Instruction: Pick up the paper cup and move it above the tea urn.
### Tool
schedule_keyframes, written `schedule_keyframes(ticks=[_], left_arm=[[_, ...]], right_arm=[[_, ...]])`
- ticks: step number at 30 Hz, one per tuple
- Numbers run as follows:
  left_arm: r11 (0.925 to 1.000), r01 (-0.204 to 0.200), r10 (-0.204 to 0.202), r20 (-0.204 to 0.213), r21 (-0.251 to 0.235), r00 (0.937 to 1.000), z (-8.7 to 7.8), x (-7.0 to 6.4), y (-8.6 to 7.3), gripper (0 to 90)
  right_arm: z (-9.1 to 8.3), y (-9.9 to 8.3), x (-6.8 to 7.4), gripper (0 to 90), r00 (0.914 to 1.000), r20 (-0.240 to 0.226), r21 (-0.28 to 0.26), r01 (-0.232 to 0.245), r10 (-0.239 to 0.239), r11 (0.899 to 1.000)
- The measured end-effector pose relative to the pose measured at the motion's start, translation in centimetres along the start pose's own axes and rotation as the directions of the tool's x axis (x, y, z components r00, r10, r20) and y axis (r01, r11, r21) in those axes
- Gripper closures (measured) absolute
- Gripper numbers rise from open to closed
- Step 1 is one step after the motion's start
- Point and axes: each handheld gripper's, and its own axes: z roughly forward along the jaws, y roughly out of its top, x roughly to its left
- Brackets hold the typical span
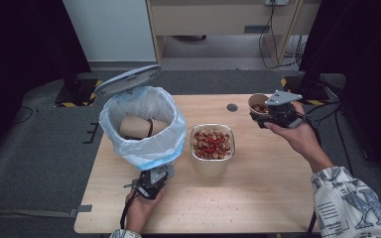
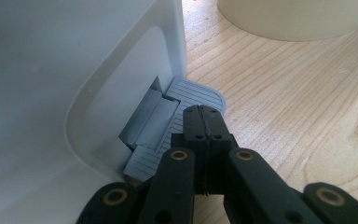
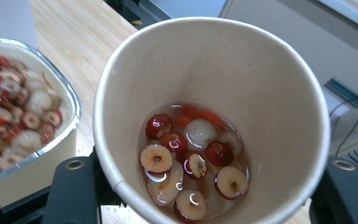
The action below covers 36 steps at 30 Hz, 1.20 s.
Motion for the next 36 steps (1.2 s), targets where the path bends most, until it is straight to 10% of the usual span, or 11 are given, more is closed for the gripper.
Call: schedule_keyframes(ticks=[36], left_arm=[[1.0000, 0.005, -0.005, 0.007, -0.007, 1.0000, 0.0, 0.1, -0.1, 90.0]], right_arm=[[0.0, 6.0, 0.9, 35.4, 0.9910, -0.025, -0.039, 0.130, -0.131, 0.991]])
